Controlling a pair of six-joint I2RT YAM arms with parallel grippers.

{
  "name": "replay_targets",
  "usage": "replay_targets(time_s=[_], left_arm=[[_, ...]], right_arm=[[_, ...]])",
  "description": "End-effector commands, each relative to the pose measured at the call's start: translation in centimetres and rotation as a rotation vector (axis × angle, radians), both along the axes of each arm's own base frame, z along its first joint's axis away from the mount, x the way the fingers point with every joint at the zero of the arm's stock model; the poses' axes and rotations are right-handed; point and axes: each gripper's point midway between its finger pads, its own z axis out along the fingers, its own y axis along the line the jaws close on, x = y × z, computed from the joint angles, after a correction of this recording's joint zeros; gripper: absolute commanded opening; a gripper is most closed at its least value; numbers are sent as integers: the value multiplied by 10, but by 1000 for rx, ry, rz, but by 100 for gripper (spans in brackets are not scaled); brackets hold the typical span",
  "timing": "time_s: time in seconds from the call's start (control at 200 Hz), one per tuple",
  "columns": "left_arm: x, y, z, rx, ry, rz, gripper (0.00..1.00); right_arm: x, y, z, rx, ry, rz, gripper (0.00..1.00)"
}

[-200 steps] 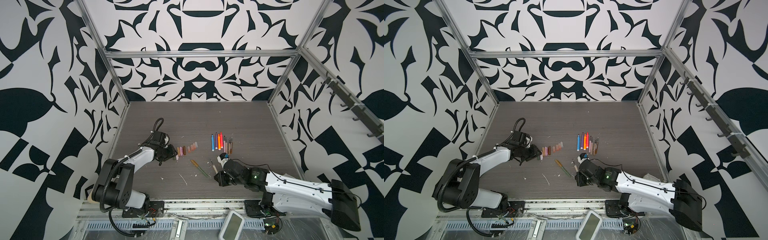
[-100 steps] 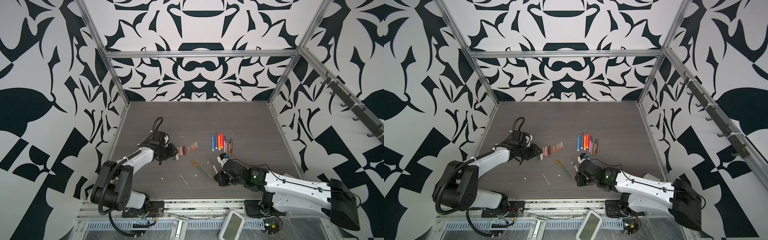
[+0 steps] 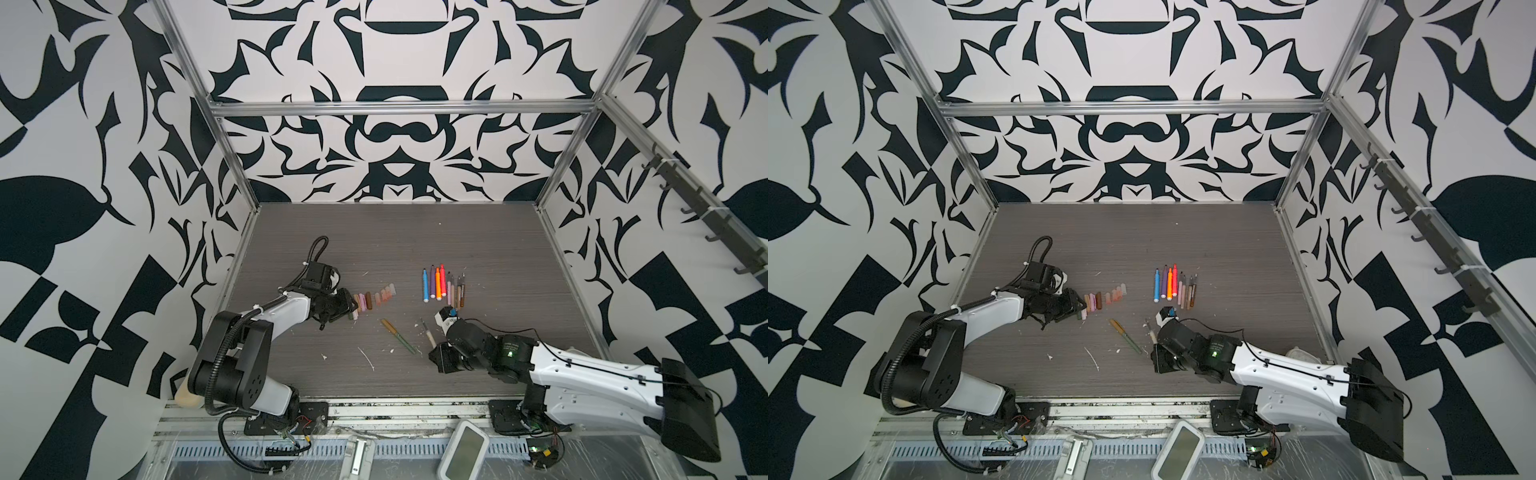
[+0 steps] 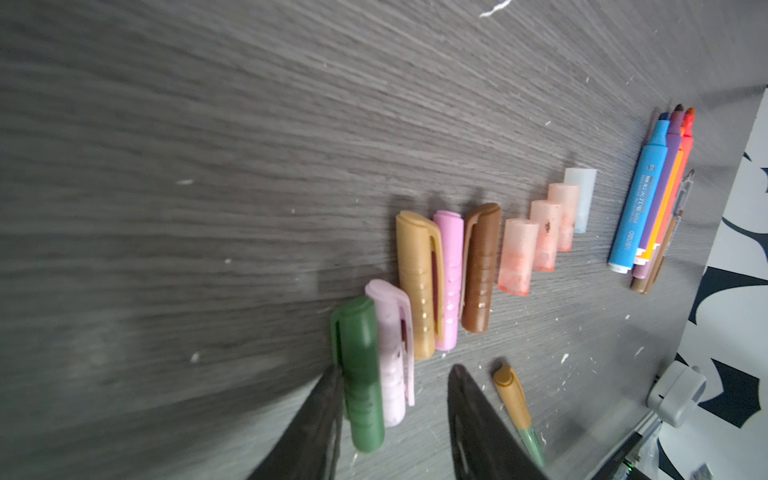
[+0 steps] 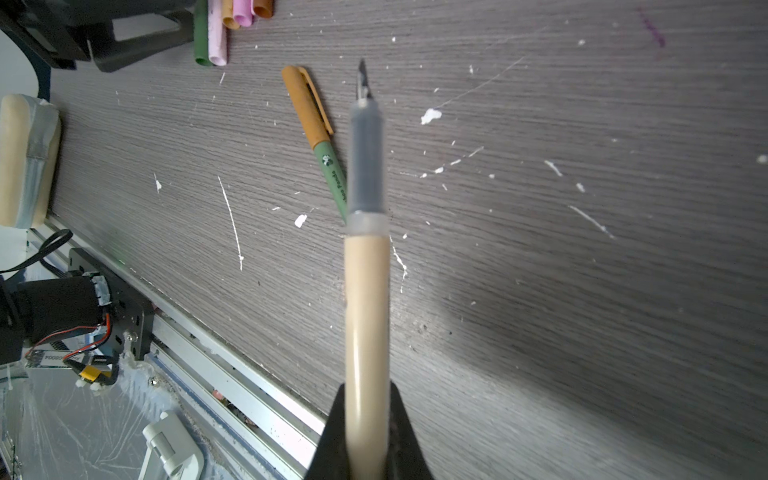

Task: Open the pen caps
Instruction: 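Place the uncapped cream pen into the marker cluster with the right gripper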

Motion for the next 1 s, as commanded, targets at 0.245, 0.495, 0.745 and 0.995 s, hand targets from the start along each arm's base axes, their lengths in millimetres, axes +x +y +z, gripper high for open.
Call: replay_targets(time_s=[0.245,0.495,0.745,0.995], left_arm=[[8,-4,18,-29,-32,-1,45],[8,-5,44,-54,-84,9,45],[-5,7,56,-23,-147,27,45],[-22,32,49,42,-264,91,46]], right_arm=[[6,4,15,36,-28,-20,0],[28,-6,34,115,-22,-63,0],[80,-63,54,88,-39,-206,0],[143,-104,53,203,1,-348,0]])
